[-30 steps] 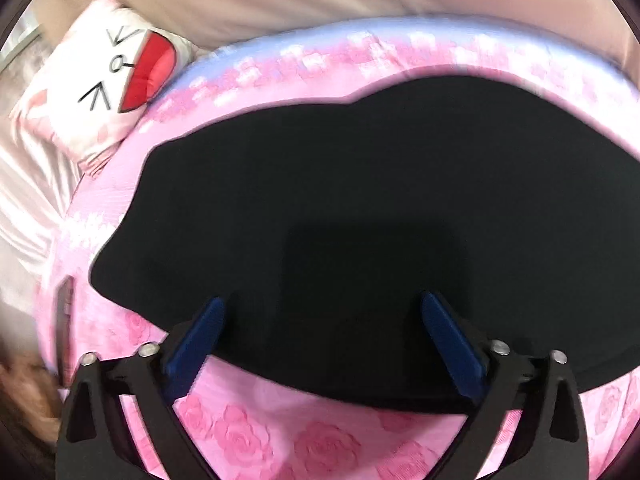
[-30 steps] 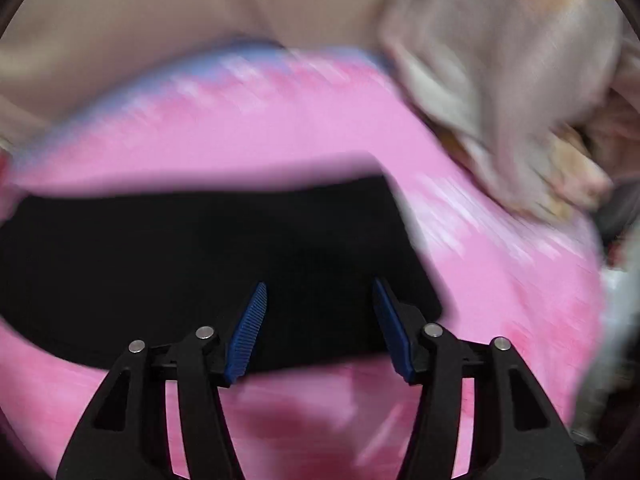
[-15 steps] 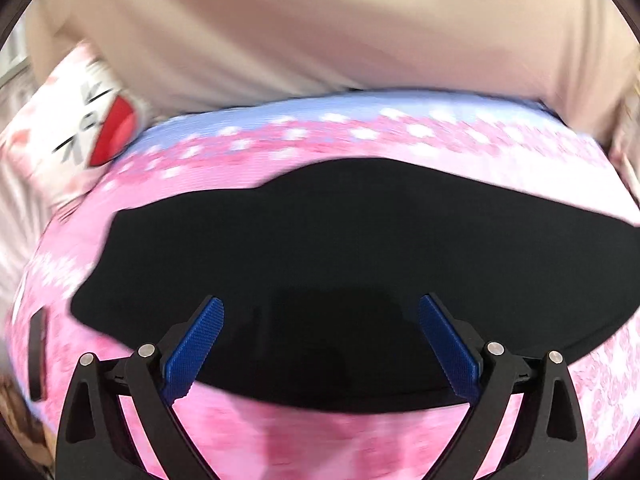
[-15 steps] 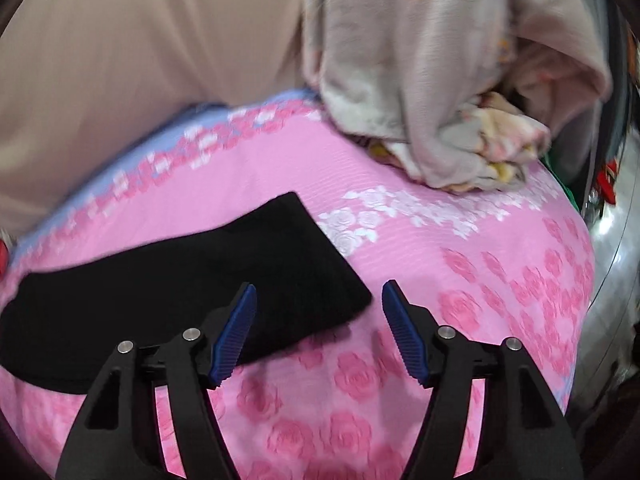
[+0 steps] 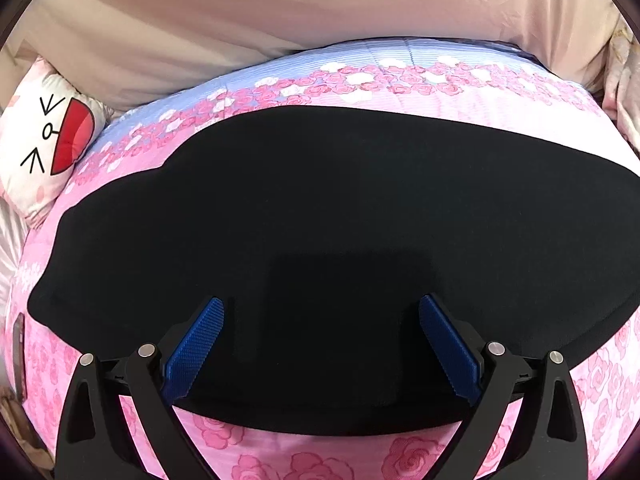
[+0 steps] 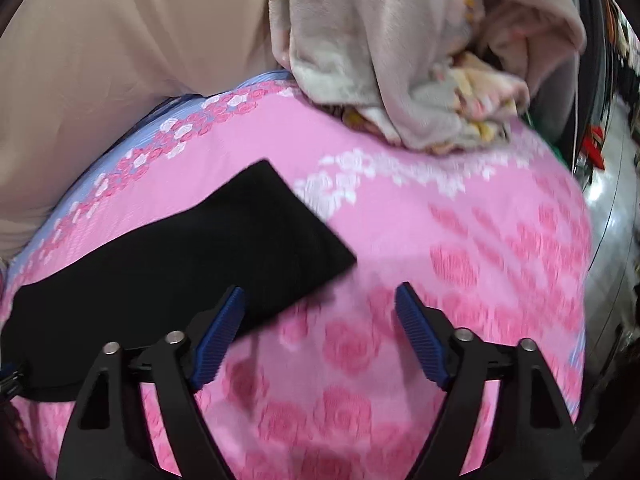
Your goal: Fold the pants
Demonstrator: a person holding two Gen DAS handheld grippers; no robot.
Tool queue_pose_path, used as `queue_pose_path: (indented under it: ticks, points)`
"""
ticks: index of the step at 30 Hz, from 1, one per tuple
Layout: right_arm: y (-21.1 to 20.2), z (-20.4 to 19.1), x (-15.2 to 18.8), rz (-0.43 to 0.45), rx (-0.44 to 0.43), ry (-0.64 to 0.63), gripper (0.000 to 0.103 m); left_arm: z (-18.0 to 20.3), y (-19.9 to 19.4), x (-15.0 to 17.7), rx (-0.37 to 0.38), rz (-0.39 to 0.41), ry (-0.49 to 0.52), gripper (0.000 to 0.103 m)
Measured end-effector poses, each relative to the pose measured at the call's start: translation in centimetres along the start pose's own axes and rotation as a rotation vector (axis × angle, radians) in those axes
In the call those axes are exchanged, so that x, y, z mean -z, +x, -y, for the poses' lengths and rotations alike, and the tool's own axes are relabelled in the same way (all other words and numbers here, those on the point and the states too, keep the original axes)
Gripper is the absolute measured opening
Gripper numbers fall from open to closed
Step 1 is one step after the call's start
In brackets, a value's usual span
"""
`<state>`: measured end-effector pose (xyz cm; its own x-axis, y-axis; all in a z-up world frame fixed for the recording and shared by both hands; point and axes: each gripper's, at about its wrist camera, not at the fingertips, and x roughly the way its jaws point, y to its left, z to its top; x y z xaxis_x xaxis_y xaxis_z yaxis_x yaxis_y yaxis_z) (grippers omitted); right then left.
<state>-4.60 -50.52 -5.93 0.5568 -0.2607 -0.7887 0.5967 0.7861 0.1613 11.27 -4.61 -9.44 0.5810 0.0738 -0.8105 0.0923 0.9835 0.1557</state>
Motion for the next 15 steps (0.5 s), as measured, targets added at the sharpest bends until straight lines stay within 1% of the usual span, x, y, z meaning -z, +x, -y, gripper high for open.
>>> queue_pose_path:
  ticks: [1, 4, 5, 10, 15]
  points:
    - [-0.1, 0.4, 0.4, -0.009, -0.043, 0.032, 0.088, 0.0, 0.0, 0.0, 0.000, 0.001, -0.002, 0.097]
    - [-0.1, 0.9, 1.2, -0.033, -0.138, 0.094, 0.088, 0.2, 0.2, 0.0, -0.012, 0.007, 0.003, 0.097]
    - [0.1, 1.0, 1.3, -0.040, -0.151, 0.104, 0.088, 0.4, 0.2, 0.0, -0.020, 0.011, 0.008, 0.097]
    - [0.8, 0.9, 1.2, -0.039, -0.162, 0.120, 0.089, 1.0, -0.1, 0.2, -0.049, 0.026, 0.029, 0.097]
    - [1.5, 0.8, 0.5, -0.026, -0.177, 0.131, 0.089, 1.0, 0.1, 0.4, -0.050, 0.034, 0.016, 0.097]
